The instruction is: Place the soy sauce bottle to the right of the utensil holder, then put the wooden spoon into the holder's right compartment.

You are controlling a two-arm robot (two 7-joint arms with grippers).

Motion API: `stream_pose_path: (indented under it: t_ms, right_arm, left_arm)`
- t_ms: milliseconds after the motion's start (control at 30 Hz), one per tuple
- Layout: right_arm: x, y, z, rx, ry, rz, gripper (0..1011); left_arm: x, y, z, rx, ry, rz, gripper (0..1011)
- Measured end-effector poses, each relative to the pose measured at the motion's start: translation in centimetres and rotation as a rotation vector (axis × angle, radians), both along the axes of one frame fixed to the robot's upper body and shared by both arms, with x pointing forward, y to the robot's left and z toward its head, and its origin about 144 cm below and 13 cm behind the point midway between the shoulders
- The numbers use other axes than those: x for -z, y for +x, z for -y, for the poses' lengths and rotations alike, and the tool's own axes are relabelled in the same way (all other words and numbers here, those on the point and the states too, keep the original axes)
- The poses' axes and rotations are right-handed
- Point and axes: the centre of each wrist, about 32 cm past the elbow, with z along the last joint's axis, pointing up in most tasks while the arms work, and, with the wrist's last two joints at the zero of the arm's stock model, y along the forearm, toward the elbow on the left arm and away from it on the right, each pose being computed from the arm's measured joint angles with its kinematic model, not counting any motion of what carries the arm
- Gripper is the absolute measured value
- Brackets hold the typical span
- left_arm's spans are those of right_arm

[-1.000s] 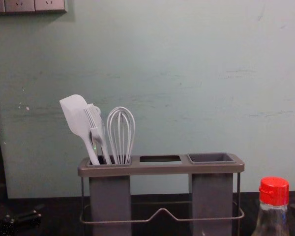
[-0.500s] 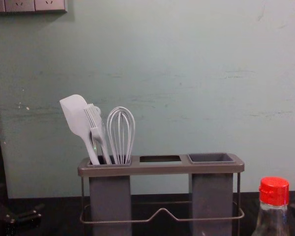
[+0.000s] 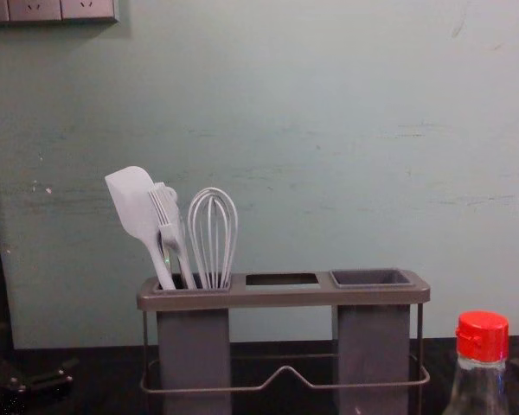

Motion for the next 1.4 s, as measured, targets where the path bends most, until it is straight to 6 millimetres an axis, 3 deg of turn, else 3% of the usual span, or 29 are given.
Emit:
stream_pose_path:
  t_ms: [433, 1133, 1400]
  right_arm:
    - [-0.4, -1.0, 0.6, -0.001, 0.001, 0.017, 1002]
    - [-3.8, -9.1, 4.3, -0.233, 0.196, -0.082, 1003]
    - [-4.6, -10.1, 3.7, -0.364, 0.262, -0.108, 1003]
  left_arm:
    - [0.0, 0.0, 0.0, 0.0, 0.0, 0.0, 1005]
    - [0.0, 0.0, 0.0, 0.0, 0.0, 0.0, 1005]
    - [0.0, 0.0, 0.0, 0.0, 0.0, 0.0, 1005]
